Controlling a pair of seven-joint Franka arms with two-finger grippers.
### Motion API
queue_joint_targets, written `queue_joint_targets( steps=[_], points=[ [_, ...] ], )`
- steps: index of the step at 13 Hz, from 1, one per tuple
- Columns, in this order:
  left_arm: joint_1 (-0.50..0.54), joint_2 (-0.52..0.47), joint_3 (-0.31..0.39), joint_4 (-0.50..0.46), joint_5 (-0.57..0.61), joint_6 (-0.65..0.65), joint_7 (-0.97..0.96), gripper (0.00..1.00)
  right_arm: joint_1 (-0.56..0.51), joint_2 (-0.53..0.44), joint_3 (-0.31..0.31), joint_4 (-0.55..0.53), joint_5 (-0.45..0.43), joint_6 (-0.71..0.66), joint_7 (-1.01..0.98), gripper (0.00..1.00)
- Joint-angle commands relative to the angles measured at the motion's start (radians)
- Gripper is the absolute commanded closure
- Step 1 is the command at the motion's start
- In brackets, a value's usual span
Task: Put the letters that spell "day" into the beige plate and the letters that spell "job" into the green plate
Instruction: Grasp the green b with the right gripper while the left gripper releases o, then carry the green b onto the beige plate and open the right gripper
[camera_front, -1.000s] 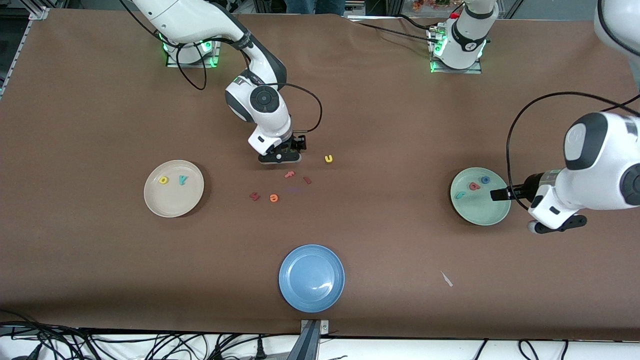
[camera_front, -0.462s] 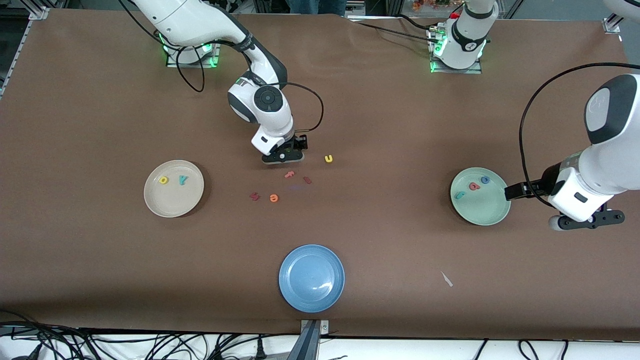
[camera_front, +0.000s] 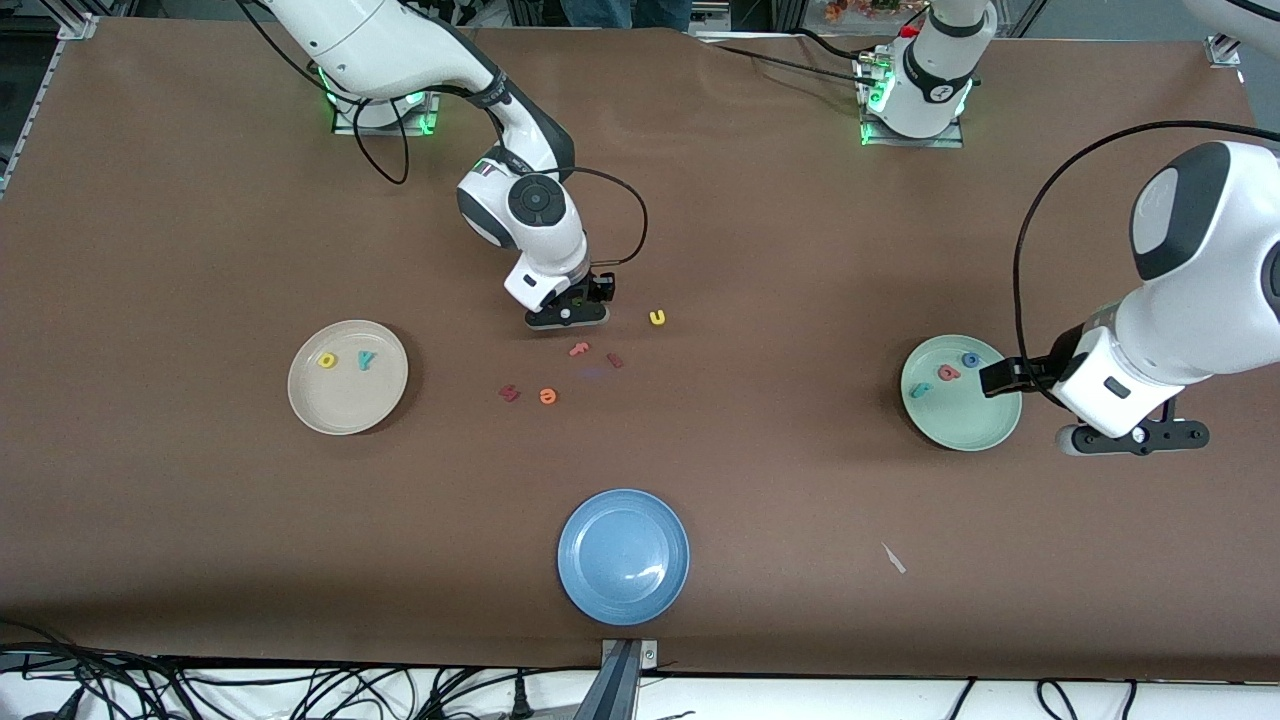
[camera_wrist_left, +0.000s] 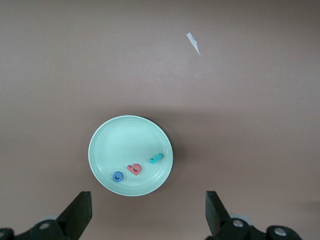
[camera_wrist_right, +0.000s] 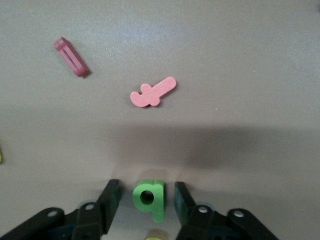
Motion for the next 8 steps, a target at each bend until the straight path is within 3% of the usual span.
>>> queue_joint_targets(
  steps=[1,6,8],
  points=[
    [-0.008,0.01,0.011,0.03,0.017,-0.017,0.02,0.0,0.005,0.004,-0.002,0.0,-0.02,0.011,0.022,0.62],
    [-0.011,0.01,0.008,0.03,-0.003,-0.016,0.015,0.0,-0.006,-0.024,-0.005,0.0,-0.02,0.002,-0.001,0.88],
    [-0.045,0.004,0.023,0.03,-0.035,-0.016,0.014,0.0,-0.068,-0.083,-0.002,0.0,-0.011,-0.096,-0.069,0.88]
  ],
)
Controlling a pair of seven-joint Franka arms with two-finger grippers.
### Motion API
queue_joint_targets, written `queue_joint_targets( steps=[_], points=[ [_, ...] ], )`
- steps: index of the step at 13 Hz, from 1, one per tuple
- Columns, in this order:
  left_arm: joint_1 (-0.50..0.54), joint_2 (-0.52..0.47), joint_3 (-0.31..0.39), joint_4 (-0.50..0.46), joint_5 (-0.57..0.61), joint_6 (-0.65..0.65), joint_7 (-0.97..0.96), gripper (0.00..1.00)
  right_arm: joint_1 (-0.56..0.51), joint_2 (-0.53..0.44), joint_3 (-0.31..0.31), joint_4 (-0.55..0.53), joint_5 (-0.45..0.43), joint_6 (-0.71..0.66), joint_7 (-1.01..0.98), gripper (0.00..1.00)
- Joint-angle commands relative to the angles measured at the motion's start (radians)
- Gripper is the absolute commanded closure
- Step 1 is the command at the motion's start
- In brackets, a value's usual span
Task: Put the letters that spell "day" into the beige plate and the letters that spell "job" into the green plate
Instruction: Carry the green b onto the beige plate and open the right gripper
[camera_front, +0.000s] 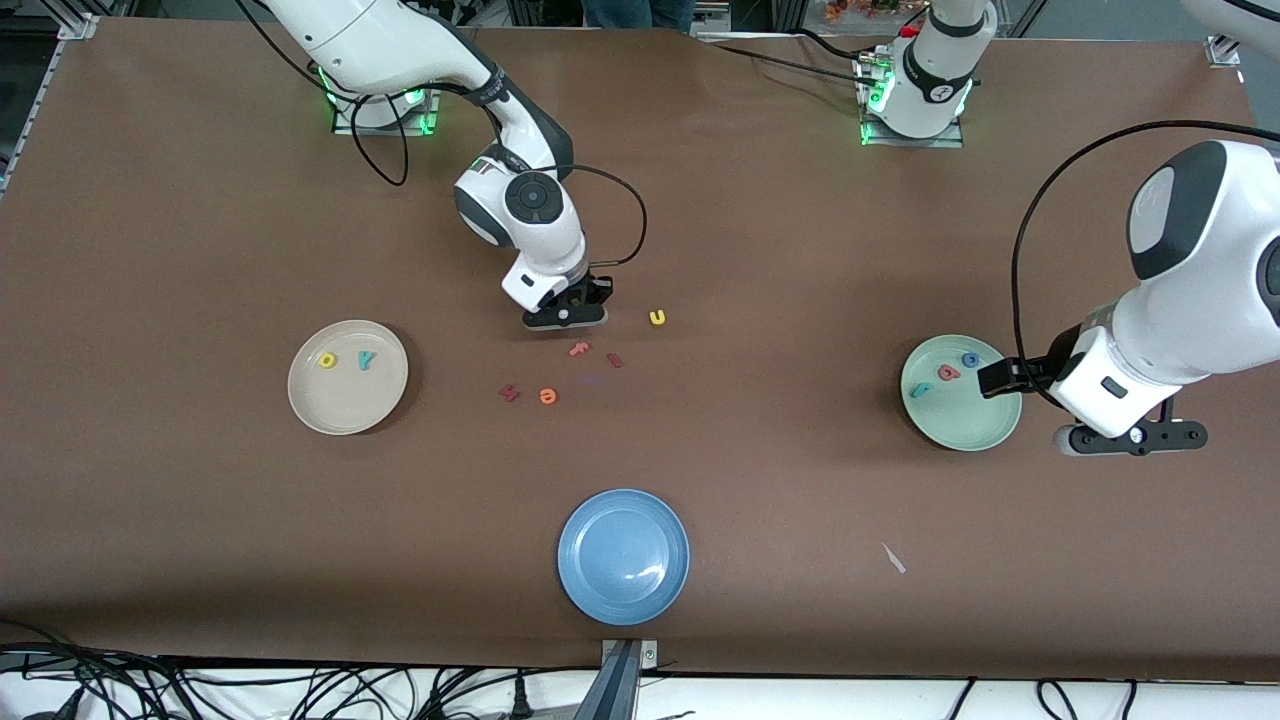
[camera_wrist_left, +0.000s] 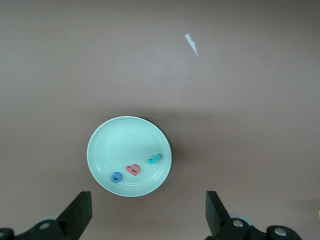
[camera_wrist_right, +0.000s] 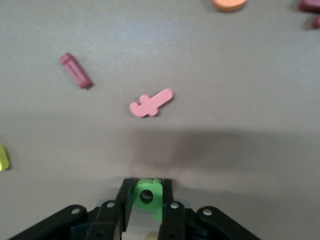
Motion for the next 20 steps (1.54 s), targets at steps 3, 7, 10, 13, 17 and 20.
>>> queue_joint_targets(
  steps=[3,7,10,13,17,20],
  points=[
    [-0.213,-0.029,0.26,0.027,-0.107,-0.02,0.021,0.0,-0.214,-0.163,0.053,-0.005,0.043,-0.25,-0.321,0.88],
    [-0.377,-0.07,0.491,-0.001,-0.239,-0.027,0.035,0.0,-0.43,-0.268,0.049,-0.005,0.065,-0.404,-0.761,0.88],
    [-0.337,-0.138,0.471,-0.114,-0.232,-0.016,0.037,0.0,-0.459,-0.271,-0.083,-0.004,0.072,-0.388,-0.989,0.83],
    [-0.226,-0.136,0.319,-0.122,-0.147,0.003,0.037,0.0,-0.464,-0.266,-0.103,-0.004,0.112,-0.384,-1.007,0.24],
    [-0.225,-0.126,0.319,-0.113,-0.153,0.003,0.032,0.0,-0.464,-0.268,-0.105,0.007,0.112,-0.387,-0.999,0.01],
    [-0.229,-0.124,0.316,-0.11,-0.151,0.001,0.026,0.0,-0.464,-0.272,-0.144,0.057,0.165,-0.393,-1.011,0.01]
  ],
)
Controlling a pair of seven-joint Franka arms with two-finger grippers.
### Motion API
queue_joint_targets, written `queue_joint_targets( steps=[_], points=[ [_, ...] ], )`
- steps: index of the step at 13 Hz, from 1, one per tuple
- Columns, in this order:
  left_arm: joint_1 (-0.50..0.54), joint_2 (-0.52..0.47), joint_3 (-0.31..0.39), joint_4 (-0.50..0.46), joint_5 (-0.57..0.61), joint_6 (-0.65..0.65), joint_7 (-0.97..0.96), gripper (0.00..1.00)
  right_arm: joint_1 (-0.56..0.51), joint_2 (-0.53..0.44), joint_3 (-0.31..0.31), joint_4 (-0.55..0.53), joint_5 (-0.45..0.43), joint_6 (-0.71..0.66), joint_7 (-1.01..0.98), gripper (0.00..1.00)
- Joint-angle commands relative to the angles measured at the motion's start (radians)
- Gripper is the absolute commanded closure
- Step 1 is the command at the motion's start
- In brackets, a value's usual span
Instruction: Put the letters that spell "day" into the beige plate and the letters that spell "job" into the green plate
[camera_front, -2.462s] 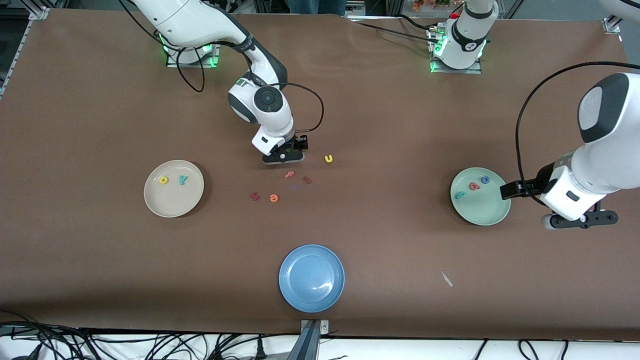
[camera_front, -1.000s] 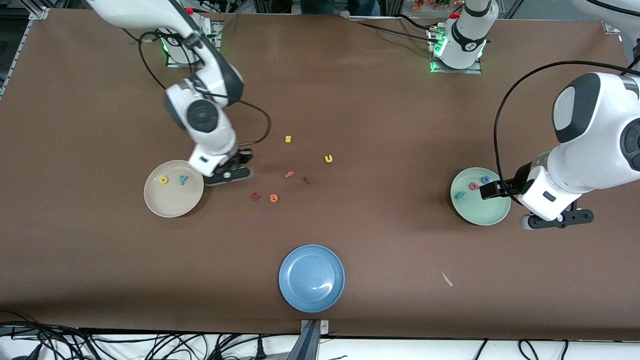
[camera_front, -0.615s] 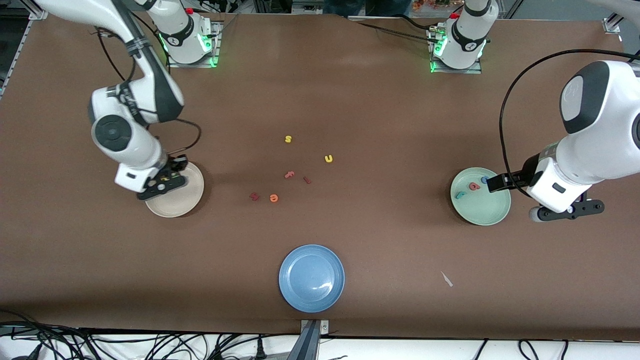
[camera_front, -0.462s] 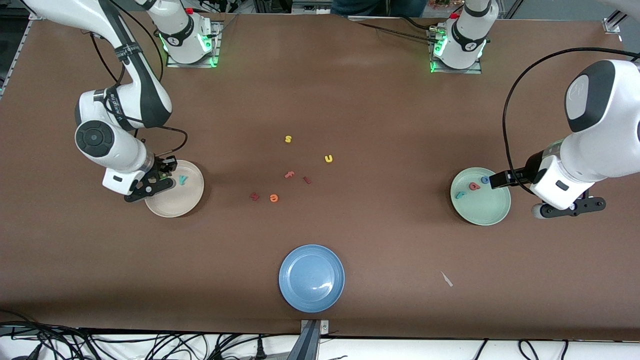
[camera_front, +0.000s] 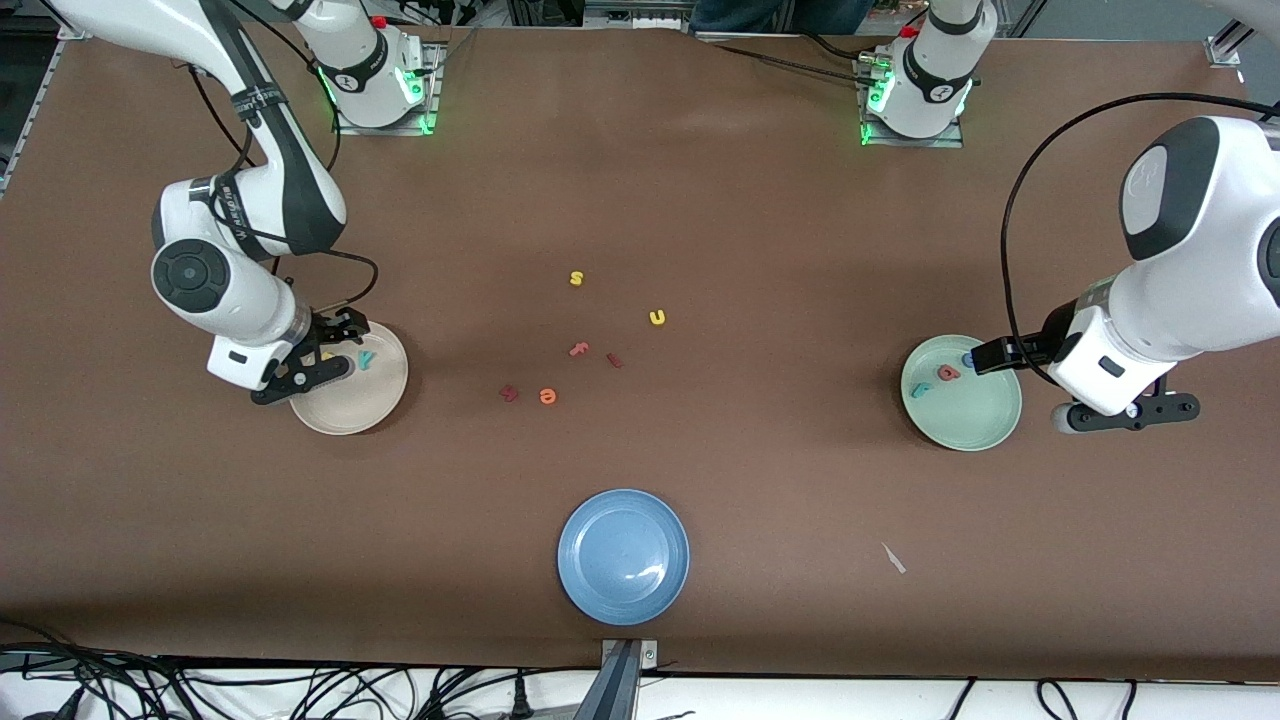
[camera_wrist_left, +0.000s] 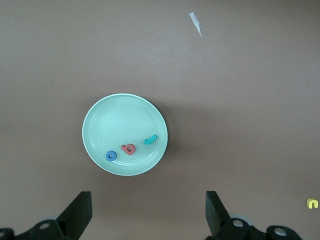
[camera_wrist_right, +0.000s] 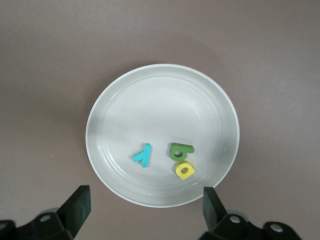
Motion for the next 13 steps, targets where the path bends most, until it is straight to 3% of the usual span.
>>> queue_joint_targets(
  steps=[1,4,6,8,11,13],
  points=[
    [0.009,-0.024,-0.014,-0.029,0.021,0.013,0.007,0.0,0.003,-0.023,-0.038,0.047,0.086,-0.013,-0.017,0.01],
    [0.019,-0.019,-0.014,-0.021,0.016,0.014,0.015,0.0,0.006,-0.08,-0.031,0.114,0.176,-0.148,0.067,0.01],
    [0.021,-0.017,-0.013,-0.016,0.001,0.011,0.048,0.06,0.009,-0.089,-0.031,0.206,0.184,-0.279,0.08,0.01],
    [0.023,-0.017,-0.011,-0.018,0.004,-0.015,0.206,0.07,0.028,-0.115,-0.043,0.268,0.183,-0.37,0.08,0.01],
    [0.023,-0.019,-0.009,-0.018,0.001,-0.029,0.115,0.0,0.125,-0.187,-0.156,0.268,0.186,-0.433,0.078,0.01],
    [0.023,-0.03,-0.011,-0.025,0.001,-0.03,0.027,0.0,0.131,-0.193,-0.177,0.276,0.196,-0.461,0.072,0.01]
  ],
)
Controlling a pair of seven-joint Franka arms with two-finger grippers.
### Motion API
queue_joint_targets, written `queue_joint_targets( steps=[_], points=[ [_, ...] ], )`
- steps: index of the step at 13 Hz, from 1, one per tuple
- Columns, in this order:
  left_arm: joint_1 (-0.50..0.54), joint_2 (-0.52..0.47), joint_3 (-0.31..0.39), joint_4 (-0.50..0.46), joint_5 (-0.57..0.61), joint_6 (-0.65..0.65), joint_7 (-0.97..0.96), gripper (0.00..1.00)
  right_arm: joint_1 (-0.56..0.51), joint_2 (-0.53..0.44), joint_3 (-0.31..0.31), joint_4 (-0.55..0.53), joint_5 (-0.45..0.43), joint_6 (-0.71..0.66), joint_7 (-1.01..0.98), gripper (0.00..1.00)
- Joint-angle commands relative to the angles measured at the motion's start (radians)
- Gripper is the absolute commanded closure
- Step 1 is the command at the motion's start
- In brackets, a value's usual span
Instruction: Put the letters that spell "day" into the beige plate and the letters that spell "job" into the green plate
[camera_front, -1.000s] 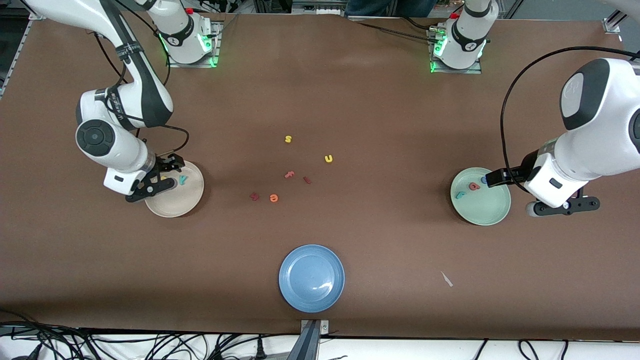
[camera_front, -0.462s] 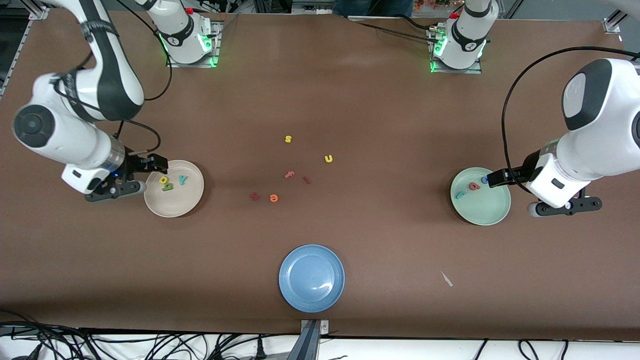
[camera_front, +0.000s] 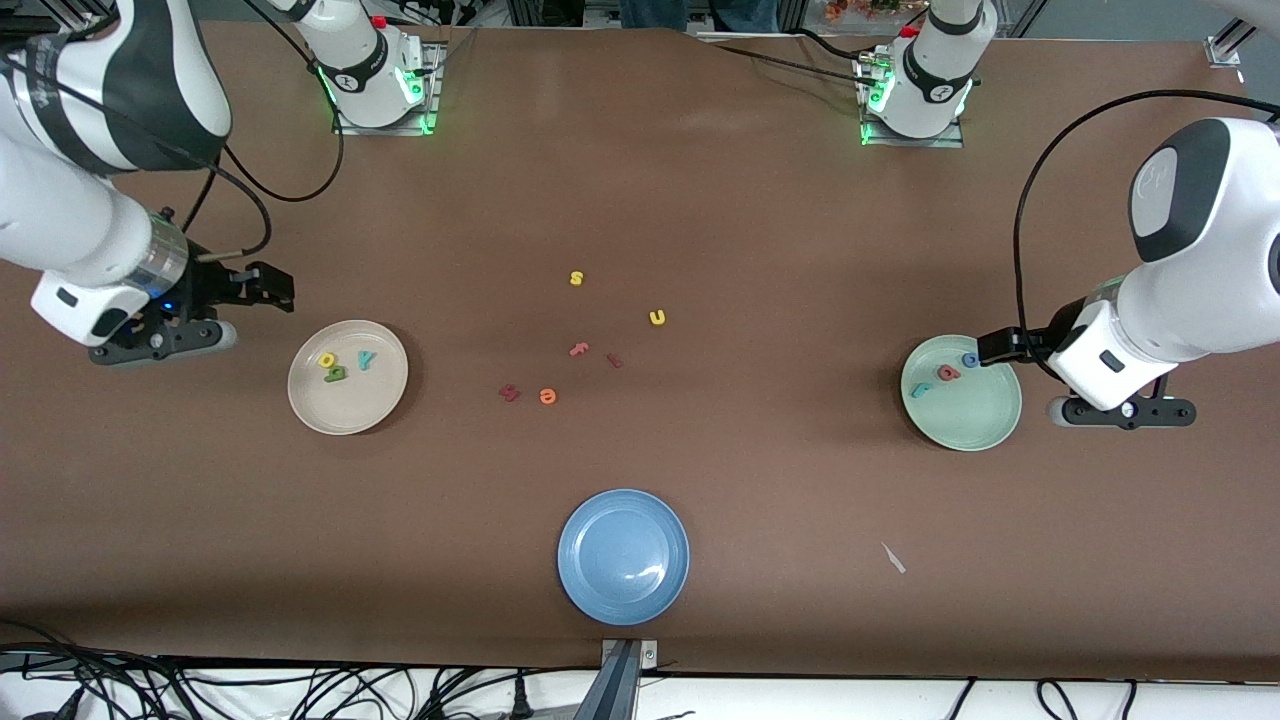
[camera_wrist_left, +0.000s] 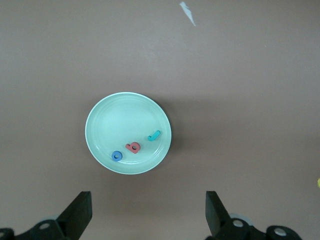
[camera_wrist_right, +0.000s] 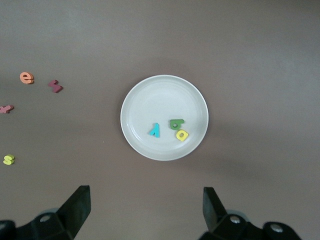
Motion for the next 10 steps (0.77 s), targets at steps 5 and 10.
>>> queue_joint_targets(
  steps=[5,10],
  points=[
    [0.046,-0.066,-0.01,-0.052,-0.04,-0.008,0.035,0.03,0.066,-0.01,-0.064,0.005,0.031,-0.04,-0.002,0.01],
    [0.043,-0.07,-0.01,-0.058,-0.034,-0.002,0.035,0.01,0.067,-0.01,-0.068,0.011,0.031,-0.069,0.0,0.01]
  ],
)
